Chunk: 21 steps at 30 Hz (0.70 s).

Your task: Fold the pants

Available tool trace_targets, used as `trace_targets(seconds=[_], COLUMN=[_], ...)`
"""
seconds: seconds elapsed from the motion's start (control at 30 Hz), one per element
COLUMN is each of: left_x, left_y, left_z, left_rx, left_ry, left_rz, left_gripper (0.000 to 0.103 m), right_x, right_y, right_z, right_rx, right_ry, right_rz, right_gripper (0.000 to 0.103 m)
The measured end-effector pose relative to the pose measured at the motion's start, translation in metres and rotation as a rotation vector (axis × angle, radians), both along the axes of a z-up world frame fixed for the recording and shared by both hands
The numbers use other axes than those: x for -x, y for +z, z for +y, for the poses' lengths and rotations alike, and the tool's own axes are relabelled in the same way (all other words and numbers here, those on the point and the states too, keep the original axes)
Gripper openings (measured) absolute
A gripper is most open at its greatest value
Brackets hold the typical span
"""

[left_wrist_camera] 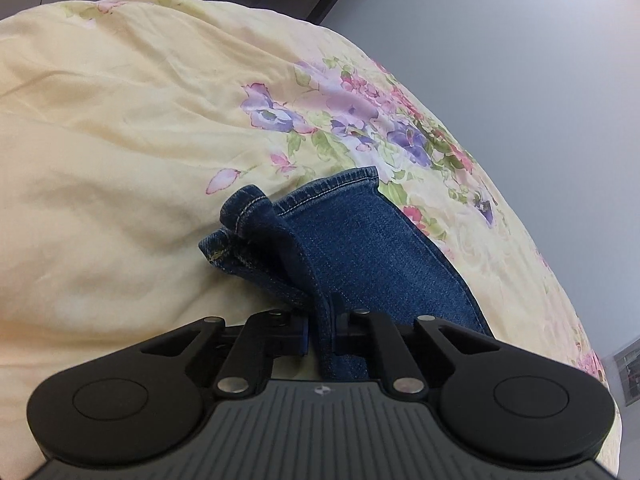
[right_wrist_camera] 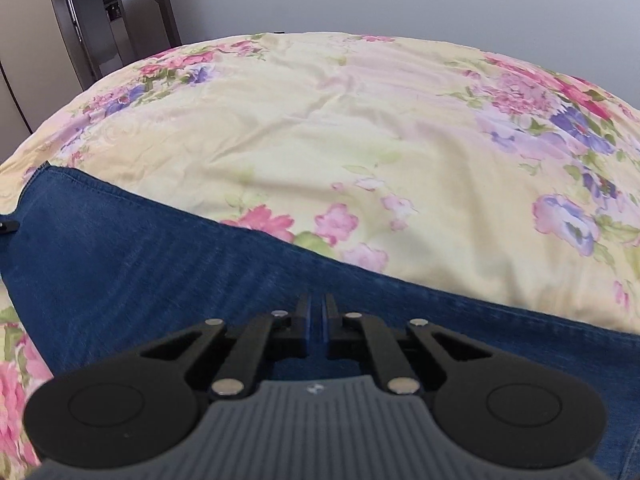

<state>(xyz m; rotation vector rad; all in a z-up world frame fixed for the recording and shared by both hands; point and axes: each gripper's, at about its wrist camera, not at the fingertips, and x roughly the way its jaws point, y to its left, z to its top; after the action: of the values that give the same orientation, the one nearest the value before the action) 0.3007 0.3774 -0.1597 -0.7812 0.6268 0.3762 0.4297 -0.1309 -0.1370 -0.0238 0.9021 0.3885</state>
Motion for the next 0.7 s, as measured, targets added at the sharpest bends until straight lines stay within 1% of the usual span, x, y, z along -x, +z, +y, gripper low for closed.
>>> trace_targets(seconds=[0.1,0.2,0.23,0.3,0.4,0.57,0.7], left_x=[-0.001,-0.003,-0.004,-0.005,-0.005,-0.006,-0.004], left_y=[0.000,0.001,0.001,0.002,0.004,0.007,0.017], left_z=[0.000,0.000,0.000,0.000,0.000,-0.001,-0.005], left_rx=[-0.005,0.000,0.000,-0.005,-0.006,0.000,-0.012], left_ry=[-0.007,-0.003,-0.002,-0.007,-0.007,0.007,0.016], left_rz=[0.008,0.017,0.020,0.026,0.034,0.043,0.038], left_gripper=[0.009,0.009,0.009,0.009,0.009,0.008,0.007], right_x=[-0.021,-0.039,-0.040,-0.035,-0.015,0.044,0.087], right_y=[-0.013,-0.028,-0.030,-0.027,-0.021,-0.008,-0.010], right_z=[0.019,0.026,0.027,0.029,0.029,0.020,0.013], right_rx=[0.005,0.012,0.009,0.020,0.038,0.039,0.031], right_ry=[-0.034,-0.079,-0.093,-0.087,-0.052,-0.005,0.010], right_rz=[0.024,0.058,0.064,0.058,0.079,0.105,0.179], right_gripper=[0.000,0.000,0.000,0.000,0.000,0.000,0.000])
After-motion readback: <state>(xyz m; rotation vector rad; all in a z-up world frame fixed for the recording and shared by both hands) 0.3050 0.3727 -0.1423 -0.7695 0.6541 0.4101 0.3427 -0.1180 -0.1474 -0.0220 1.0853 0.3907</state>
